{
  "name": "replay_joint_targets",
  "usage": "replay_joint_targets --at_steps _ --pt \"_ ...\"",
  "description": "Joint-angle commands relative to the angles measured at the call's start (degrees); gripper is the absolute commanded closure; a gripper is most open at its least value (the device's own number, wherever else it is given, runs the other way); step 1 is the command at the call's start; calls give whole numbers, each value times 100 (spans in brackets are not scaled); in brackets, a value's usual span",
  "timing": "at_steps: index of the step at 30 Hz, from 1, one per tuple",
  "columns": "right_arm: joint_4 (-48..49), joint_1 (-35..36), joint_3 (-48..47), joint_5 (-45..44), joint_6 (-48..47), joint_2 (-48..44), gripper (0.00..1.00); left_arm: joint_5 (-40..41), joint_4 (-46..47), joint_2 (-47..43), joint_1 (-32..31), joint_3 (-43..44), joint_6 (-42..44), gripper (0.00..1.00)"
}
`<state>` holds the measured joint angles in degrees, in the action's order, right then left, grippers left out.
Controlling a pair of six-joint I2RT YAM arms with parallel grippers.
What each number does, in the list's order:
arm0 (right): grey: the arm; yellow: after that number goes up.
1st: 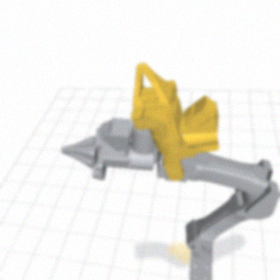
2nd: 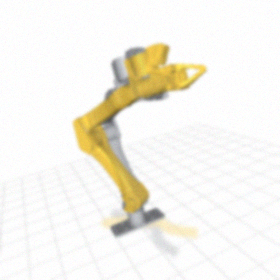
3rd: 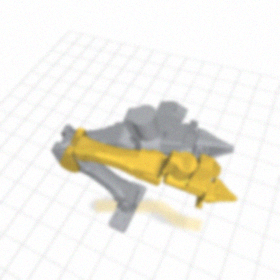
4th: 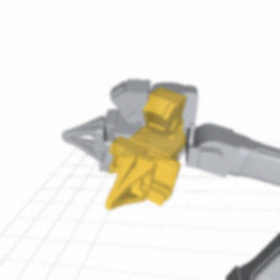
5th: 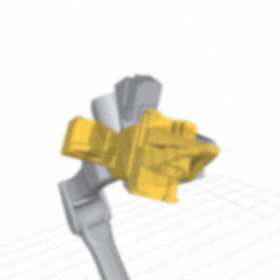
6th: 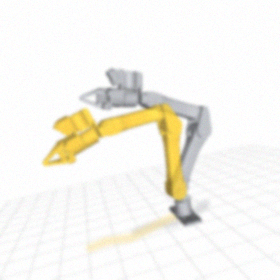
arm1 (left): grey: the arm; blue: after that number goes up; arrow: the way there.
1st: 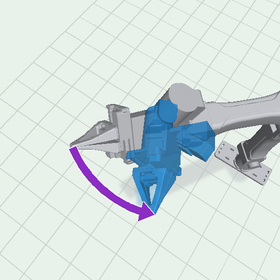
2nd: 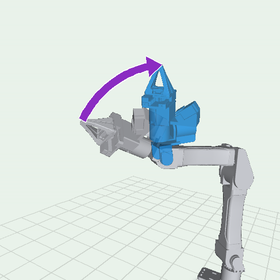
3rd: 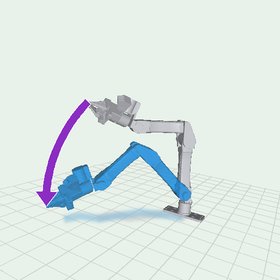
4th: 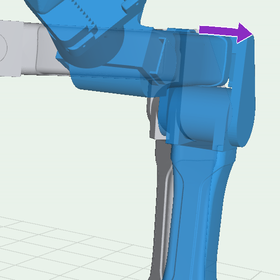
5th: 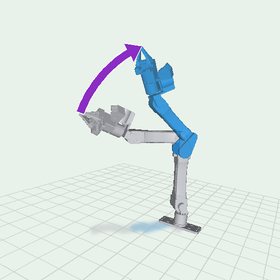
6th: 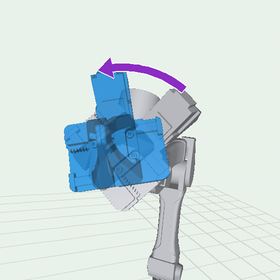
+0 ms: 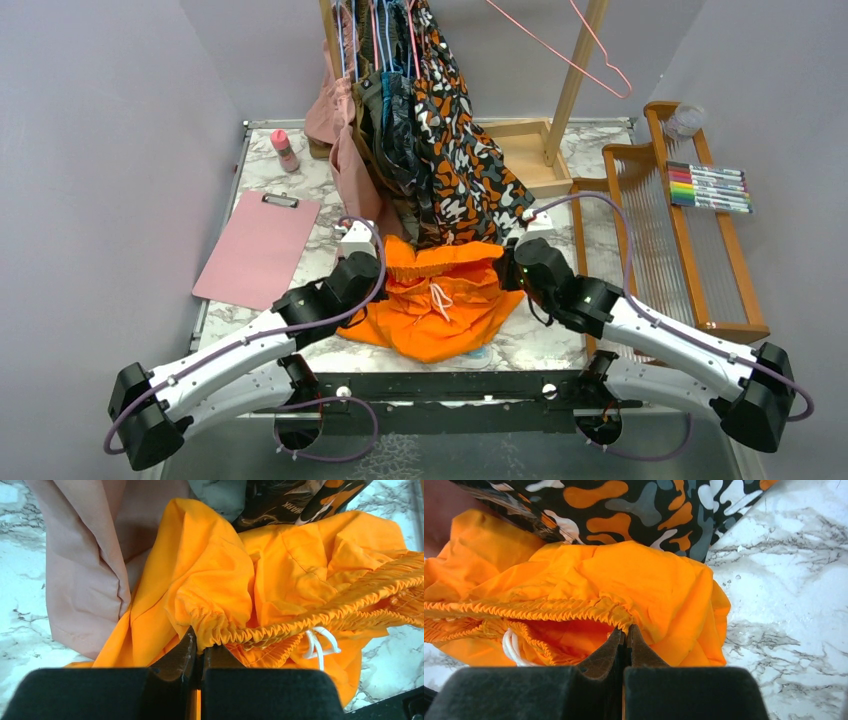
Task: Place the shorts on the hanger
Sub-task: Adjust the shorts at the center of the board.
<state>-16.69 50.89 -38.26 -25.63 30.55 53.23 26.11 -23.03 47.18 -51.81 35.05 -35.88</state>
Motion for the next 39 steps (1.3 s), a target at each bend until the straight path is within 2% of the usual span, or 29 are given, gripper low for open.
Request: replay_joint_targets --at_steps 1,7,13,17,21,24,27,31,39 --pt "-54 -27 220 140 459 403 99 -14 352 341 29 -229 -319 100" --pt "320 -27 648 447 814 888 99 -245 907 849 38 -678 -607 100" --pt "323 -27 561 371 831 1220 99 -333 1195 1201 46 -651 -523 100" --pt "277 -27 434 338 807 1306 98 -348 1203 1495 42 -400 -397 100" --pt "217 -27 229 246 624 995 98 -206 986 1519 48 59 -153 100" --pt "241 -27 95 -38 374 789 98 8 907 1408 69 266 70 96" --pt "-82 -95 -232 -238 251 1033 99 39 774 1475 348 441 348 100" --pt "-207 -379 -380 -91 235 1426 99 -422 613 1710 908 597 635 100" --pt "-168 -737 -352 73 331 2161 99 -868 794 2403 1206 475 835 100"
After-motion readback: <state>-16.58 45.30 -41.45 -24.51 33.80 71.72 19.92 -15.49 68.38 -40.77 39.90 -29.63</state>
